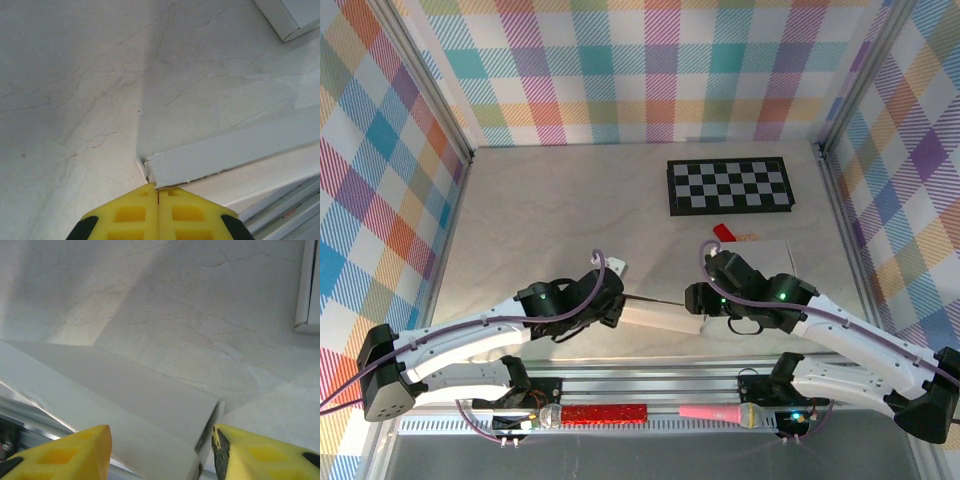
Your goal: Fold the paper box
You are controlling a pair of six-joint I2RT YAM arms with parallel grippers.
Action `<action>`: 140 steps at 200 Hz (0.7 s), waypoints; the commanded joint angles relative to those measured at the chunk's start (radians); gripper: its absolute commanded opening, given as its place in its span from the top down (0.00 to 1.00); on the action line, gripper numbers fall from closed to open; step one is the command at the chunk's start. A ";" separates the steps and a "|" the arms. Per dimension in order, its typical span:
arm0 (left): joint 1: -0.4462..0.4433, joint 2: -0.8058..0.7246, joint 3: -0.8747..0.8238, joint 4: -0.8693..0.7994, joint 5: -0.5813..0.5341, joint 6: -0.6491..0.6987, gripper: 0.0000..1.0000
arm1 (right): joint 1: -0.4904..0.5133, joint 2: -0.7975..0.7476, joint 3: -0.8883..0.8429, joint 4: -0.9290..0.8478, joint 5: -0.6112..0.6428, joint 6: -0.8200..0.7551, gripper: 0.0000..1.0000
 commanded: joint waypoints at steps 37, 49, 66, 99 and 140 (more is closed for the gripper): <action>-0.048 -0.006 -0.029 0.018 -0.056 -0.043 1.00 | 0.006 -0.050 0.026 -0.099 -0.021 0.299 0.38; -0.052 -0.005 -0.032 0.020 -0.057 -0.048 1.00 | 0.004 -0.072 0.027 -0.148 -0.008 0.360 0.37; -0.057 -0.002 -0.038 0.024 -0.061 -0.050 1.00 | -0.002 -0.113 0.017 -0.196 -0.010 0.475 0.37; -0.066 0.005 -0.044 0.026 -0.063 -0.060 1.00 | -0.007 -0.254 -0.104 -0.184 -0.045 0.846 0.32; -0.092 0.003 -0.058 0.018 -0.089 -0.089 1.00 | -0.007 -0.446 -0.358 0.103 -0.043 1.236 0.30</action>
